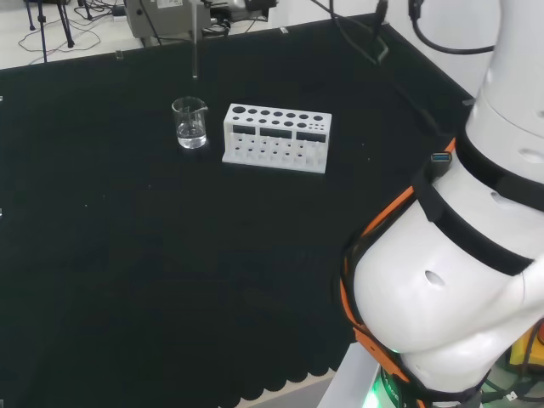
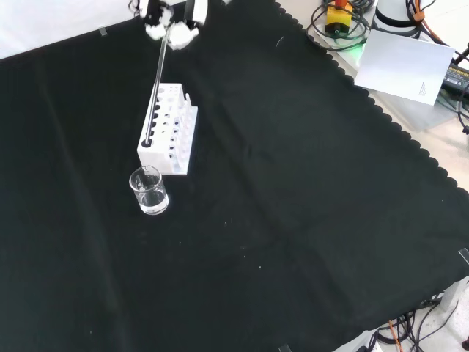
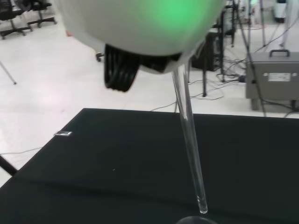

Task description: Stir in the beaker to the left of the white test tube rack with the glass rod.

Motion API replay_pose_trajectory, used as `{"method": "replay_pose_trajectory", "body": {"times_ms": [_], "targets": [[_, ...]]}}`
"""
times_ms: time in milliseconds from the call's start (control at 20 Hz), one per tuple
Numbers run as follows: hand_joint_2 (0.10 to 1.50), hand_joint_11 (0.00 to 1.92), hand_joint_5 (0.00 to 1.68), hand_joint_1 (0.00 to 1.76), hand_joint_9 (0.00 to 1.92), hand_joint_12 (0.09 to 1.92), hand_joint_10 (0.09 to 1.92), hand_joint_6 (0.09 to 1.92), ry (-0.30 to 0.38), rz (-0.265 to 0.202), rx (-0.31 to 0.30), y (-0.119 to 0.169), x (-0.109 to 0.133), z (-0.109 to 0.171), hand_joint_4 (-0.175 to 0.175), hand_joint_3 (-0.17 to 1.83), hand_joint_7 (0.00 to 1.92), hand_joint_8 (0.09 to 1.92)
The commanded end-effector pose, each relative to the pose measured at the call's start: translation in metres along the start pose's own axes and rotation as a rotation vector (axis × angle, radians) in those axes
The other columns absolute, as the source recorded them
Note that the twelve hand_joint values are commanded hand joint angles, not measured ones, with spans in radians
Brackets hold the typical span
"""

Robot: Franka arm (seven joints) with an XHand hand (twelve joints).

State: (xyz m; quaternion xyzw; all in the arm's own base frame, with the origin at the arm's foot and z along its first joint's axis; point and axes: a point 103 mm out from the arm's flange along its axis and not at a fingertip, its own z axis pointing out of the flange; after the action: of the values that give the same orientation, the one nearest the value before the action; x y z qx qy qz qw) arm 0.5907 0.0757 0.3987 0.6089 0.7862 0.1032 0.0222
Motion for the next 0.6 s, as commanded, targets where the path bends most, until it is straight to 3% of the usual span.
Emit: {"method": "replay_pose_trajectory", "body": {"times_ms": [50,600], "targets": [[0.43,1.53,1.37,1.22,1.91,1.06,0.63,0.68,0.043,-0.081,0.044,0.025,0.019,0.036,-0.175,1.02,1.63,0.96],[0.43,1.54,1.37,1.22,1.91,1.06,0.63,0.68,0.093,-0.085,0.074,0.041,0.005,0.072,-0.175,1.02,1.64,0.96]]}}
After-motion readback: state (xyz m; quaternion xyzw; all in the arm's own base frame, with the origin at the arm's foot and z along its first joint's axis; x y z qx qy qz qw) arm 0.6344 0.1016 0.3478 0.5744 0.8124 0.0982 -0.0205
